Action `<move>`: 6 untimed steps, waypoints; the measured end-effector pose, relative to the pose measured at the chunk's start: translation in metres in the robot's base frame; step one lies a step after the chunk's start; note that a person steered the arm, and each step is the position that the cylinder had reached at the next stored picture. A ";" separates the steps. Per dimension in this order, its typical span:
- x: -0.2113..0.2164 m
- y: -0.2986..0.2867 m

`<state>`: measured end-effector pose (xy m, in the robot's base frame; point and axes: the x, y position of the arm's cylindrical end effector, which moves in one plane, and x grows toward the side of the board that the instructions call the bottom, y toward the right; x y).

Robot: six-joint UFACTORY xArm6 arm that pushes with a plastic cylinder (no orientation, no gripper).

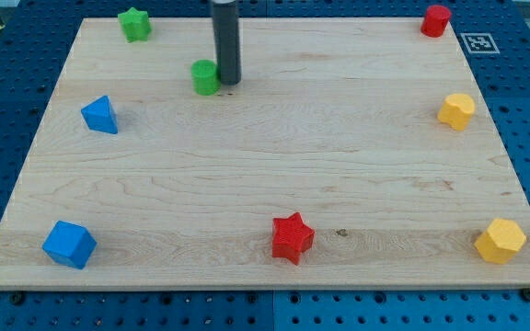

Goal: Push the green circle down a bit

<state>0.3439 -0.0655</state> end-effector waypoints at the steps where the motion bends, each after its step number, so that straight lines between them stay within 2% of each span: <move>1: 0.019 -0.018; 3: 0.015 -0.019; 5: -0.023 -0.025; 6: -0.018 -0.057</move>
